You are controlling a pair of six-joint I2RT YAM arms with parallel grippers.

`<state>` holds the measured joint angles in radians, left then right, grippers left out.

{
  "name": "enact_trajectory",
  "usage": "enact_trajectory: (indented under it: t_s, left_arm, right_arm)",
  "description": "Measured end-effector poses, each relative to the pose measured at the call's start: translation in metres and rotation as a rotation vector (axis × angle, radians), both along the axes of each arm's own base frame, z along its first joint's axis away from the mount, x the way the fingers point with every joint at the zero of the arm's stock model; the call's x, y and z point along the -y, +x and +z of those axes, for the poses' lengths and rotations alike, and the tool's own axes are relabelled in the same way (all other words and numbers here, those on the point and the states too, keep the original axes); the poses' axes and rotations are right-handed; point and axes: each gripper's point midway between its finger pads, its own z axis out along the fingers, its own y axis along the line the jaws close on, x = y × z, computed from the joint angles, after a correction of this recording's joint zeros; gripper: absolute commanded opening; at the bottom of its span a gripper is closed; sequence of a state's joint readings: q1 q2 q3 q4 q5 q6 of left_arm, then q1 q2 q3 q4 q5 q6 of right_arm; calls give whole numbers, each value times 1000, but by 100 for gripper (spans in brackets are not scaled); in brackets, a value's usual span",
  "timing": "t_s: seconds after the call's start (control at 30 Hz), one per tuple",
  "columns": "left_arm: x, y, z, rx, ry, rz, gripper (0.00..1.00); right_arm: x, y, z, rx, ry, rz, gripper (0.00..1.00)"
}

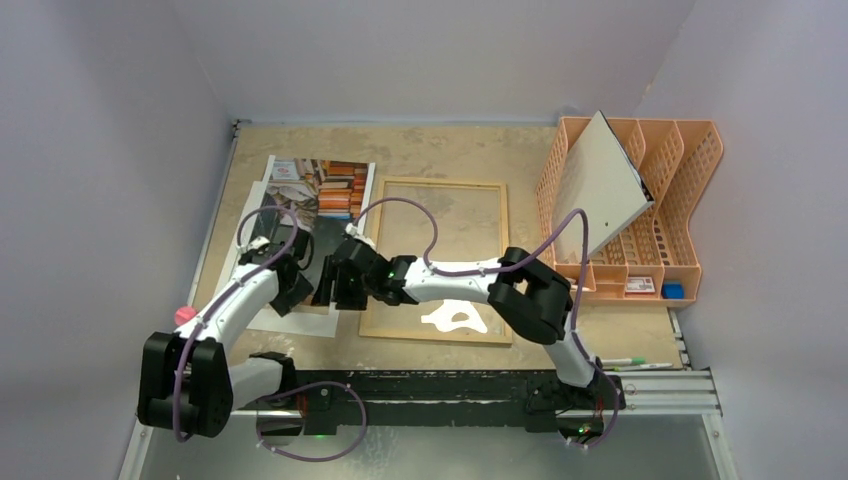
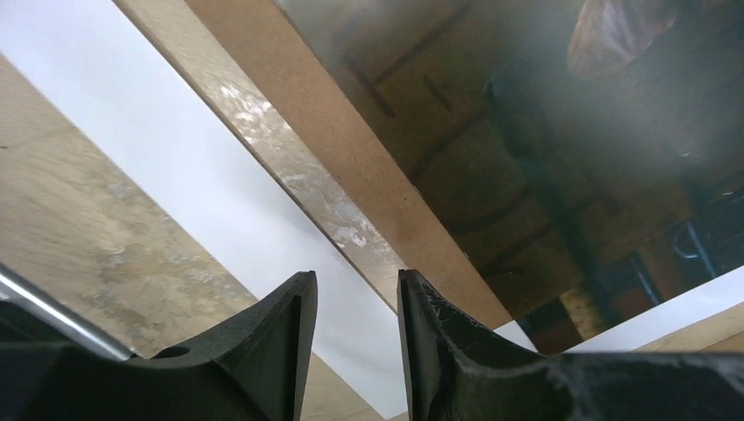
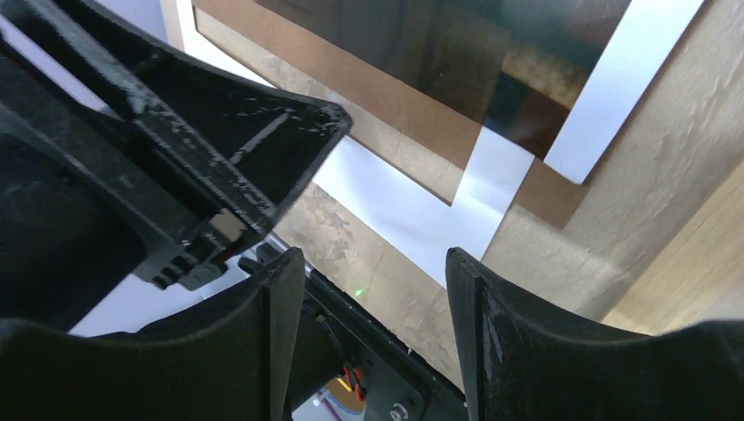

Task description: Put the photo into the frame

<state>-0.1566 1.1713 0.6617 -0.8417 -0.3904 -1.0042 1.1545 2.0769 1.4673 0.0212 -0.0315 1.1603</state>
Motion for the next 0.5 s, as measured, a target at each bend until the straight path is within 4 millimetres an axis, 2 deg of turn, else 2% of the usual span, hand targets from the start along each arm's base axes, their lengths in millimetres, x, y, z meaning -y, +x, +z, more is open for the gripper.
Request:
enact_trajectory:
  t_s: [0.07,0.17,0.33,0.5]
  left_arm:
    - [4,-1,-8,6,-22,-3,40]
    - [12,-14,-28,-46,-72,-14,37]
    - [22,-5,-31,-23,-131,-25,26]
    - [26,-2,-33,-26,-146,-28,19]
  right_arm:
    - [-1,-1,-3,-3,-16,-22,62]
    - [4,-5,-10,-16,-45,-47,62]
    - [24,-10,-25,-43,-114,-79,62]
    - [27,-9,-27,-45,-123,-69,59]
